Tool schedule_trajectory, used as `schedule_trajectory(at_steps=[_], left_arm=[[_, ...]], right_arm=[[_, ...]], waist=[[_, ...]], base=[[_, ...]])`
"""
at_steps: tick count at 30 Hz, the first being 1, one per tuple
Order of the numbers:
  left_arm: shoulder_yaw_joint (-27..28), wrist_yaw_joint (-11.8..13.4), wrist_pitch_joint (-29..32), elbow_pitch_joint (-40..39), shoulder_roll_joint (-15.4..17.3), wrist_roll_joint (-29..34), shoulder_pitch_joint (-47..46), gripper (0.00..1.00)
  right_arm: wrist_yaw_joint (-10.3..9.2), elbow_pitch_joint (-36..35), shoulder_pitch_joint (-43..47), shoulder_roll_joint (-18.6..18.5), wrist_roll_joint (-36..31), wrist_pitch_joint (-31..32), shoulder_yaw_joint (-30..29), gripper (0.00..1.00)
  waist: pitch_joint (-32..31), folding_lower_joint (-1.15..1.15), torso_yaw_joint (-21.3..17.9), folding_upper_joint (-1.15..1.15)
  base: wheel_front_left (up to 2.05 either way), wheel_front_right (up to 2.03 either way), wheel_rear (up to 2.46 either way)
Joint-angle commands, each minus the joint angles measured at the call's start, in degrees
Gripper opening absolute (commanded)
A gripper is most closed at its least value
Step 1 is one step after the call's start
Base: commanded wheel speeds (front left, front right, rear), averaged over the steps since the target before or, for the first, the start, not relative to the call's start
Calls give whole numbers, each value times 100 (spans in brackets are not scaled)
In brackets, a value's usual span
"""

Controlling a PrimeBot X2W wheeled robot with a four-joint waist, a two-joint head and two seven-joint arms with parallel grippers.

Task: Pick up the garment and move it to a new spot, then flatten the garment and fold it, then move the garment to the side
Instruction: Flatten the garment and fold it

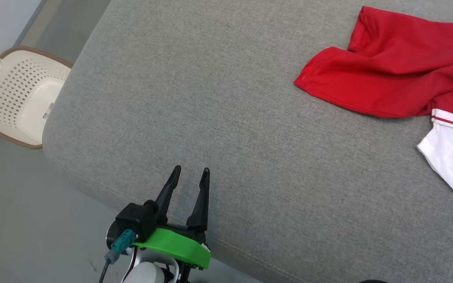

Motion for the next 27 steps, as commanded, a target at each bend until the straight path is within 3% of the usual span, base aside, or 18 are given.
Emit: schedule_trajectory(at_steps=[1,6,16,21,27], left_arm=[[31,-9,-2,39,13,66,-72,100],[216,-39,-2,147,14,181,-66,100],[734,-248,-2,511,17,475,184,100],[831,-361,-2,646,17,547,316,100],[855,-417,-2,723,17,577,427,100]], right_arm=[[-9,-6,277,171,-86,-47,-236,100],[-10,-225,352,871,-452,-92,-988,100],[-10,-2683,2997,2476,-1477,-88,-2833,100],[-9,-3303,4236,2994,-1912,-88,-3430,100],[-9,-3388,5042,3357,-2147,-89,-3686,100]], waist=[[-53,0,-127,0],[-306,0,-544,0],[-1147,0,-1751,0],[-1412,0,-2139,0],[-1501,0,-2261,0]], base=[[0,0,0],[0,0,0],[0,0,0],[0,0,0],[0,0,0]])
